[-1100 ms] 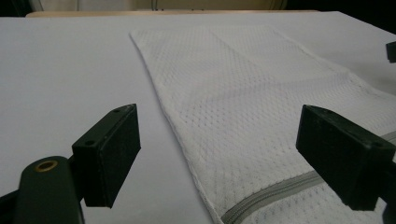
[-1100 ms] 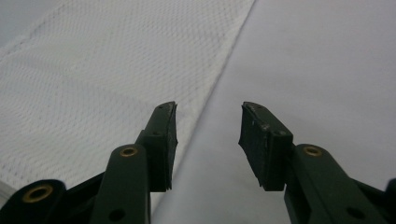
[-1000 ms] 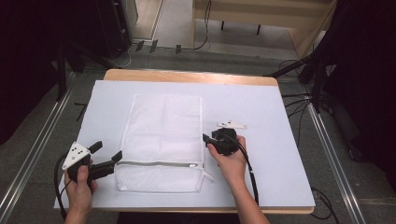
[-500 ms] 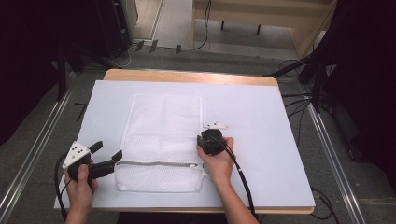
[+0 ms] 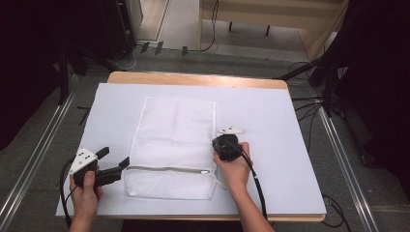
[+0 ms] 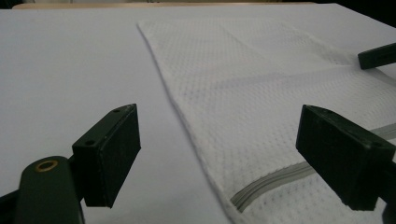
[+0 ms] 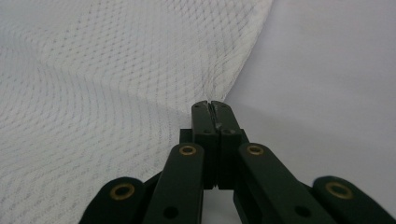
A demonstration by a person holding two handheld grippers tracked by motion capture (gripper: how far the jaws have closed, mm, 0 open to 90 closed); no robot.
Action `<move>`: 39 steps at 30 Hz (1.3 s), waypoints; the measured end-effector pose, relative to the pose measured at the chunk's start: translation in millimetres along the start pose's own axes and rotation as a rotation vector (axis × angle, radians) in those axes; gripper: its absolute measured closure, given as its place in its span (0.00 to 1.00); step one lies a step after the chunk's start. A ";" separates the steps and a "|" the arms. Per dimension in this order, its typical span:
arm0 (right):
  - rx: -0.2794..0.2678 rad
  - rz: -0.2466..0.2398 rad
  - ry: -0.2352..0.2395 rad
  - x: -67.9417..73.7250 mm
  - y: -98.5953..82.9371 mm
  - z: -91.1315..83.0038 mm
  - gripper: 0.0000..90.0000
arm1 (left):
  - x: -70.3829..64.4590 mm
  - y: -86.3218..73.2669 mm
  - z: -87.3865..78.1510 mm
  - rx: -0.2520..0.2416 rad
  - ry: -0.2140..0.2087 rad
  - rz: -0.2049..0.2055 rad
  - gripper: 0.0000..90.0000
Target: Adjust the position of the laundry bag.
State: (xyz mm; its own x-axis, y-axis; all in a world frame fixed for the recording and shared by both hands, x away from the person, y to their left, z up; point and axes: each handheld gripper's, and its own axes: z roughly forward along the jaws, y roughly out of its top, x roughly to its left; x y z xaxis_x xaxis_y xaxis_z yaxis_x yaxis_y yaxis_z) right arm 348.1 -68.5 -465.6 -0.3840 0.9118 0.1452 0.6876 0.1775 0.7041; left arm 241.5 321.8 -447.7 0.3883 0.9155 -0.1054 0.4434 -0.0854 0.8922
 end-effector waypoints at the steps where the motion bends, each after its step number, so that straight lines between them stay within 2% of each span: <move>1: -0.003 -0.002 -0.015 -8.1 0.1 -4.5 1.00 | 0.1 0.0 0.1 0.000 -0.001 -0.001 0.16; 2: -0.003 -0.002 -0.015 -8.1 0.1 -4.5 1.00 | 0.0 0.0 0.2 0.000 -0.003 -0.001 0.16; 3: 0.004 -0.009 -0.029 -16.5 0.2 -8.4 1.00 | -0.4 0.0 0.4 0.005 -0.006 -0.001 0.16; 5: 0.009 -0.012 -0.032 -19.9 0.4 -9.7 1.00 | -0.9 0.0 0.6 0.007 -0.006 0.001 0.16; 7: 0.016 -0.016 -0.048 -34.1 1.6 -14.7 1.00 | -1.5 -0.1 1.2 0.007 -0.008 0.001 0.16; 10: 0.020 -0.021 -0.054 -41.7 2.7 -16.7 1.00 | -2.6 -0.4 2.4 0.009 -0.011 0.001 0.16; 13: 0.008 -0.042 -0.092 -53.8 5.1 -15.5 1.00 | -4.1 -0.5 3.4 0.016 -0.013 0.006 0.16; 18: -0.004 -0.041 -0.084 -60.9 5.2 -10.7 1.00 | -5.3 -1.0 4.2 0.023 -0.018 0.013 0.16; 19: -0.003 -0.041 -0.079 -61.5 4.7 -10.5 0.98 | -5.3 -1.2 4.2 0.024 -0.018 0.012 0.16; 20: -0.013 -0.040 -0.075 -61.7 4.1 -10.6 0.90 | -5.1 -1.3 4.0 0.025 -0.018 0.012 0.16; 22: -0.031 -0.034 -0.069 -63.1 3.0 -14.3 0.81 | -4.9 -1.6 4.0 0.025 -0.017 0.009 0.16; 23: -0.066 -0.024 -0.077 -65.1 0.3 -22.0 0.70 | -4.9 -1.8 3.9 0.024 -0.019 0.008 0.16; 25: -0.079 -0.025 -0.084 -65.7 -1.6 -25.6 0.67 | -5.3 -1.9 3.8 0.024 -0.019 0.009 0.16; 28: -0.121 -0.043 -0.057 -70.3 -15.7 -42.0 0.62 | -6.2 -2.0 4.5 0.027 -0.018 0.013 0.16; 29: -0.137 -0.043 -0.042 -74.5 -27.5 -53.1 0.61 | -6.8 -2.1 5.0 0.028 -0.022 0.011 0.16; 30: -0.137 -0.043 -0.042 -74.5 -27.5 -53.1 0.61 | -7.3 -2.0 5.3 0.029 -0.022 0.011 0.16; 35: -0.164 0.009 0.030 -83.1 -65.9 -79.1 0.64 | -12.4 -2.2 6.9 0.035 -0.032 0.025 0.16; 37: -0.166 0.007 0.042 -83.2 -81.0 -86.1 0.64 | -14.8 -2.2 7.4 0.037 -0.039 0.023 0.16; 39: -0.159 0.056 0.071 -82.0 -102.3 -93.7 0.66 | -17.7 -1.6 8.0 0.037 -0.049 0.020 0.16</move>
State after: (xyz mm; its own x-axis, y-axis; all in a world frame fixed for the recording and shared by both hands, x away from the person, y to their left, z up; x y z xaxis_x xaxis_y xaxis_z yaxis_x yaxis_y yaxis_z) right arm 251.5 -196.1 -484.4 -0.3943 0.8892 0.2319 0.6050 0.0613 0.7938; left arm 240.4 302.6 -450.8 0.4358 0.8933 -0.1098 0.4645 -0.1187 0.8776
